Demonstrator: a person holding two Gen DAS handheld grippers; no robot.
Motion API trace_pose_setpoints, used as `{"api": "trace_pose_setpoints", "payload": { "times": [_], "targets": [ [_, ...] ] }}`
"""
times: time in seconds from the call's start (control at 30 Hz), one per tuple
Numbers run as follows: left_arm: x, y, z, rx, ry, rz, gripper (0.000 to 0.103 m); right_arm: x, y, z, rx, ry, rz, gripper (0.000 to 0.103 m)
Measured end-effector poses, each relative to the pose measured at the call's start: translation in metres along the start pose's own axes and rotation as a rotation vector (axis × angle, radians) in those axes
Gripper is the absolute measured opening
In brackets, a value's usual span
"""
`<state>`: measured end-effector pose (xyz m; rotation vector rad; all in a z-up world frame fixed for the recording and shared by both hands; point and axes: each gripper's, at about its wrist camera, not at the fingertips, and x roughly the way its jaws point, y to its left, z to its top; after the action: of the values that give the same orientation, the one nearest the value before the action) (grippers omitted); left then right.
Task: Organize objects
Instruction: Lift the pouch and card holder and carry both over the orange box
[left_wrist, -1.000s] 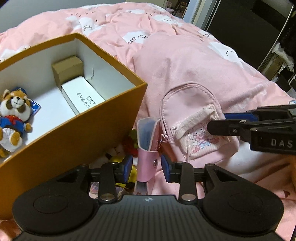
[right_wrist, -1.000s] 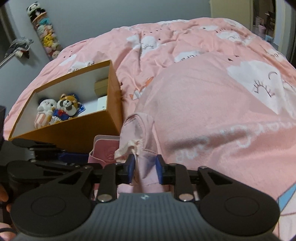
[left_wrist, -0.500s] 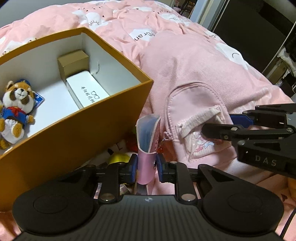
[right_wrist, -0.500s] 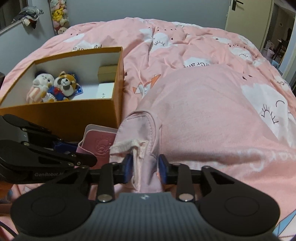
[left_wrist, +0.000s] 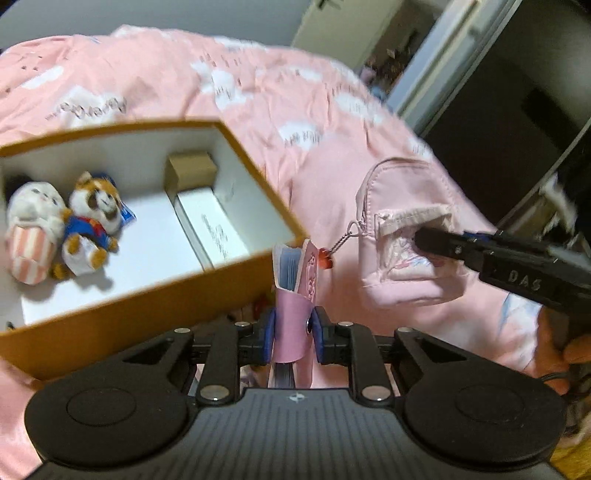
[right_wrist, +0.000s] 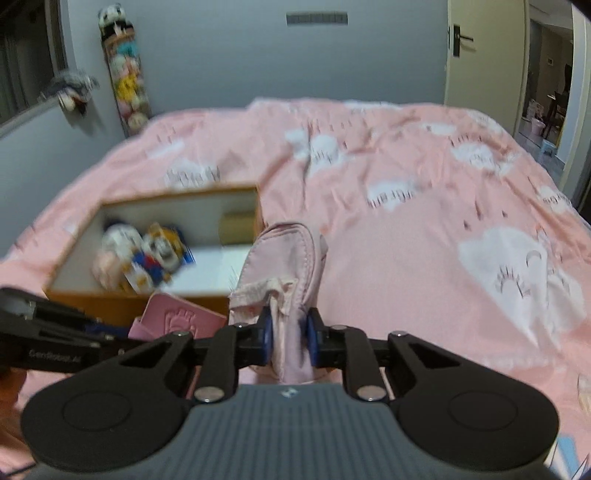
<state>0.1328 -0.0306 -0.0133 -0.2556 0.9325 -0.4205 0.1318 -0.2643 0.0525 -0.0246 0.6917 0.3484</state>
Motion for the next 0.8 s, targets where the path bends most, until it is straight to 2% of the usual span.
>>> {"api": "trace_pose_setpoints", "payload": {
  "times": [0.1, 0.2, 0.33, 0.43, 0.6, 0.8],
  "targets": [
    [-0.025, 0.005, 0.016, -0.039, -0.08, -0.008, 0.023, -0.006, 0.009, 0.02, -0.019, -0.056, 0.031, 0.019],
    [-0.045, 0.013, 0.036, -0.062, -0.165, 0.016, 0.023, -0.002, 0.018, 0.041, -0.031, -0.101, 0.072, 0.019],
    [-0.048, 0.033, 0.058, -0.114, -0.204, 0.059, 0.023, 0.016, 0.031, 0.063, -0.035, -0.133, 0.113, 0.019],
    [-0.028, 0.055, 0.071, -0.169, -0.162, 0.074, 0.023, 0.039, 0.039, 0.074, -0.036, -0.131, 0.115, 0.019],
    [0.024, 0.085, 0.072, -0.25, -0.04, 0.123, 0.023, 0.077, 0.044, 0.075, -0.018, -0.083, 0.119, 0.019],
    [0.066, 0.116, 0.057, -0.393, 0.07, 0.093, 0.023, 0.102, 0.042, 0.066, -0.022, -0.045, 0.098, 0.019]
  ]
}}
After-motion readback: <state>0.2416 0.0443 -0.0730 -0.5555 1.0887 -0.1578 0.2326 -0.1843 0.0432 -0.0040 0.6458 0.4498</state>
